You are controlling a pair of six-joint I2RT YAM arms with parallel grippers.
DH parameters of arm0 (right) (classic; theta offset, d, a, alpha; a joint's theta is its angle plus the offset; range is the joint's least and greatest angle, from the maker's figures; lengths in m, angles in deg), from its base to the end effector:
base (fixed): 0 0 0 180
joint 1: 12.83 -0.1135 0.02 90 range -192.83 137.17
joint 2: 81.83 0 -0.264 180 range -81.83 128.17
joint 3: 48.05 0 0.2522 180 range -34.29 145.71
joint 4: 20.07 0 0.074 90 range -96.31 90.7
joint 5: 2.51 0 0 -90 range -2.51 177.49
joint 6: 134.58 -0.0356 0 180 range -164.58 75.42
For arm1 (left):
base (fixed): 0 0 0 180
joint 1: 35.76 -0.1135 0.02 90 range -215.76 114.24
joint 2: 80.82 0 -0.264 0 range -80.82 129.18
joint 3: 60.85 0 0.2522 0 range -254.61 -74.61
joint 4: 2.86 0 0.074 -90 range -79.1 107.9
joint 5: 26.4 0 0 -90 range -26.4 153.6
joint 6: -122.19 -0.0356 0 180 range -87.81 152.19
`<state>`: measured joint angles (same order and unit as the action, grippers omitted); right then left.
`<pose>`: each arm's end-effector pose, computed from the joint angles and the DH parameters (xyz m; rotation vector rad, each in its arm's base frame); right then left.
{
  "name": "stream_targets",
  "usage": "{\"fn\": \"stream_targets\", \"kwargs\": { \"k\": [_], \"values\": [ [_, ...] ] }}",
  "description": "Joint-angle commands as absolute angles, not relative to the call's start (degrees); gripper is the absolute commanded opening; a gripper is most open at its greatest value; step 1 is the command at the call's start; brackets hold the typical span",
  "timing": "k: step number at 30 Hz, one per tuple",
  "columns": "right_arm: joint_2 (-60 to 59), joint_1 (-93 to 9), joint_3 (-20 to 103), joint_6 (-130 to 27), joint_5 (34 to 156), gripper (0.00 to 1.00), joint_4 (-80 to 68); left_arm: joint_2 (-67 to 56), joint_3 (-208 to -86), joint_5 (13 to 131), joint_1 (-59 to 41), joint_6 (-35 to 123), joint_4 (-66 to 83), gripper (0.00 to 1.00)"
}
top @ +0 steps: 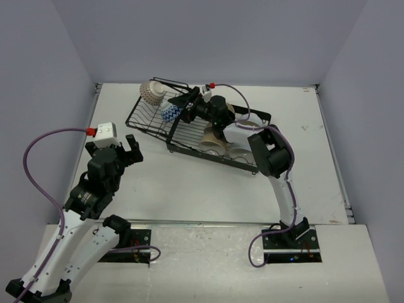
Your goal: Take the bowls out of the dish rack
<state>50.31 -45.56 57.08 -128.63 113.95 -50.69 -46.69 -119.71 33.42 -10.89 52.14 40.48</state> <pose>0.4352 0.2985 0.2014 0.3784 1.8429 1.8802 0.1253 -0.0384 0.3337 -0.2736 1.8302 -0.0447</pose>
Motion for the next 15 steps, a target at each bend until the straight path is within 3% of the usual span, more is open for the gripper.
{"fn": "stream_targets", "kwargs": {
  "k": [1, 5, 12, 15],
  "values": [
    [52.12, -45.71, 59.84, -129.31, 115.18, 0.83, -53.24, -46.72, -119.26, 34.07, -11.24, 50.91, 38.15, 1.0],
    [53.61, -45.7, 60.63, -129.57, 115.35, 0.76, -53.68, -46.72, -119.26, 34.42, -11.24, 50.82, 38.06, 1.0],
    [54.93, -45.62, 61.25, -130.63, 115.62, 0.46, -55.79, -46.8, -119.26, 34.68, -11.24, 50.82, 37.97, 1.0],
    [55.11, -45.62, 61.33, -130.63, 115.53, 0.39, -56.4, -46.63, -119.26, 34.94, -11.24, 50.82, 37.88, 1.0]
  ]
}}
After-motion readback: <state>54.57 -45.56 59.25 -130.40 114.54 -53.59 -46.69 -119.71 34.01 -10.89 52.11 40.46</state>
